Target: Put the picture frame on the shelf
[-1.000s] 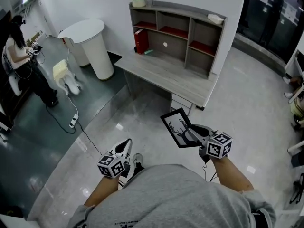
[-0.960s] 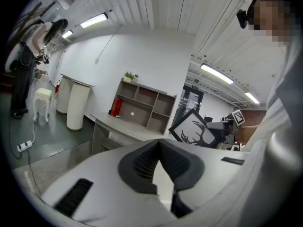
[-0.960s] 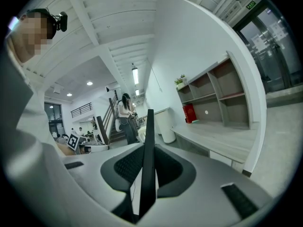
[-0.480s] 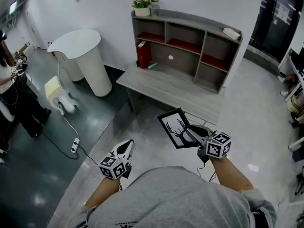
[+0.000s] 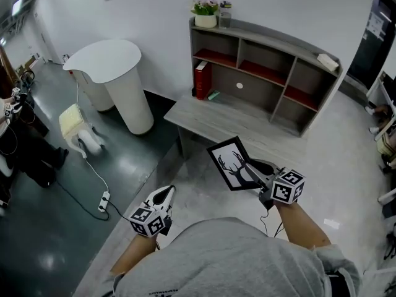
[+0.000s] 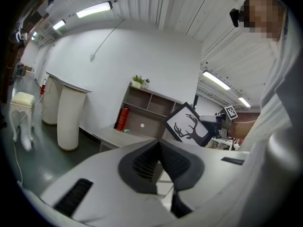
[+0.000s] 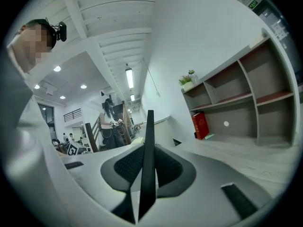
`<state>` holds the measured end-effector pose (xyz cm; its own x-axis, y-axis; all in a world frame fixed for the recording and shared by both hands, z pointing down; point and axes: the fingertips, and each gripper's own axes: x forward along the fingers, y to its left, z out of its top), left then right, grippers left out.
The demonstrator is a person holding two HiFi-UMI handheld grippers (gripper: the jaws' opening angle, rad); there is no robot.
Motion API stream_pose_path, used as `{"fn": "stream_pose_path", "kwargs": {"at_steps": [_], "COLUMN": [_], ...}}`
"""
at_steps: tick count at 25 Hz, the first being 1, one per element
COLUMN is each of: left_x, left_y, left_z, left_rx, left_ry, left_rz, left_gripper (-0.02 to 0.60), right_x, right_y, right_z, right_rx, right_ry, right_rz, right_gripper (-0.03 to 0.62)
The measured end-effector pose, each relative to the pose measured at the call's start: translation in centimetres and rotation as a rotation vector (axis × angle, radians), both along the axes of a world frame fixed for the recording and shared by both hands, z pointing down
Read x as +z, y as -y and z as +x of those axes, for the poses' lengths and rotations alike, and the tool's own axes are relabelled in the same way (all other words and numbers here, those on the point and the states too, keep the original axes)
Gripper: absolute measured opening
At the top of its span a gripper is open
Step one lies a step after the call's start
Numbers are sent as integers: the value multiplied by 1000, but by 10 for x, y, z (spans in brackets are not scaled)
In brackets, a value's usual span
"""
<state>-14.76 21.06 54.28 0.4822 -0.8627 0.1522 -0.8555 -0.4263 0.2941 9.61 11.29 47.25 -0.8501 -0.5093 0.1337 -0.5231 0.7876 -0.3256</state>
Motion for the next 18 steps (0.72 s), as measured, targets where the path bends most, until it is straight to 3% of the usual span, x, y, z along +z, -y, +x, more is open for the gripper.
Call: {"fn": "stream_pose_path", "kwargs": {"at_steps": [10,18], "left_x": [9,17], "left_y": [38,106], "left_z": [-42,-59], "left_rx": [-74,-186], "left_ry": [2,33], "left_rz": [-26,-45], "left_gripper": [11,11], "right_x": [5,17], "right_y": [73,177], "right_z": [-38,-57], "right_rx": [-45,-128], "right_ry": [19,84], "right_rz": [-10,-25], "right_gripper": [84,84]}}
